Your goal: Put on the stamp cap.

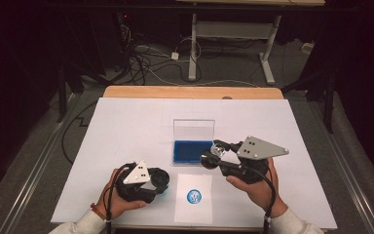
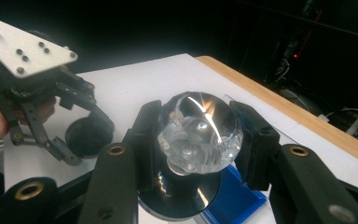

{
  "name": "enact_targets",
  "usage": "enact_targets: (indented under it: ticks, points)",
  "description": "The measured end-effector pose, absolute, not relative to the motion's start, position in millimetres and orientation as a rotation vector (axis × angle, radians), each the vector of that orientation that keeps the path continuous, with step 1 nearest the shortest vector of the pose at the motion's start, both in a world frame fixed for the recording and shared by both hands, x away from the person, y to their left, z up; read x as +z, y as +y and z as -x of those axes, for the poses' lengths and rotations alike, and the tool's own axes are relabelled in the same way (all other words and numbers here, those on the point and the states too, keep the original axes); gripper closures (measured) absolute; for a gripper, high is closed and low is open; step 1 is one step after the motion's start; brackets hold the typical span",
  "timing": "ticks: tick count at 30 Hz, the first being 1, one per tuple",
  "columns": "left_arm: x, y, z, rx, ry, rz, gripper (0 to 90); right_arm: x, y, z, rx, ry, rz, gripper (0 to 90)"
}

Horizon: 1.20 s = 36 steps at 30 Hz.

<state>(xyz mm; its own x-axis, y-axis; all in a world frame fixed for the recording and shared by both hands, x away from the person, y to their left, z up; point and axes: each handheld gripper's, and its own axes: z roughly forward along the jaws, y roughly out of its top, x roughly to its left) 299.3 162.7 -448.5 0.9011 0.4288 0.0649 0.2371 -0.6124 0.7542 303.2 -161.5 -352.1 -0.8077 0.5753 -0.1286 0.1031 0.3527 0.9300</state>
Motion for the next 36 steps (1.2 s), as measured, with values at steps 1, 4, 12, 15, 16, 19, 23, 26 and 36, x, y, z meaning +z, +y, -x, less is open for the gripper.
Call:
enact_targets:
  ticks: [1, 4, 12, 15, 16, 19, 23, 26, 36]
  points:
    - [-447.9, 160.9, -299.3, 0.302, 0.467, -2.252, 36.5, -352.1, -159.2, -302.9, 1.457, 2.186, -0.589, 57.1]
    - [-446.5, 155.9, -299.0, 0.297, 0.455, -2.248, 36.5, -352.5, -153.4, -302.8, 1.463, 2.202, -0.580, 57.1]
    - [-444.3, 146.0, -300.0, 0.283, 0.434, -2.235, 36.6, -354.7, -139.3, -300.8, 1.487, 2.222, -0.542, 57.2]
    - [-443.5, 142.1, -300.3, 0.279, 0.428, -2.233, 36.6, -356.4, -133.5, -299.5, 1.497, 2.233, -0.530, 57.1]
    - [-443.4, 140.6, -300.5, 0.276, 0.428, -2.232, 36.6, -357.0, -131.5, -299.0, 1.503, 2.233, -0.528, 57.1]
    - [-442.7, 136.4, -300.5, 0.270, 0.417, -2.230, 36.6, -359.2, -125.9, -298.0, 1.519, 2.241, -0.517, 57.2]
    - [-441.2, 131.2, -300.2, 0.265, 0.406, -2.220, 36.5, -363.5, -116.1, -296.4, 1.528, 2.273, -0.499, 57.2]
    - [-440.0, 128.2, -299.4, 0.266, 0.395, -2.213, 36.6, -366.8, -109.5, -295.5, 1.529, 2.296, -0.486, 57.2]
    - [-437.4, 125.1, -297.8, 0.255, 0.389, -2.192, 36.6, -375.6, -98.7, -295.0, 1.534, 2.351, -0.478, 57.1]
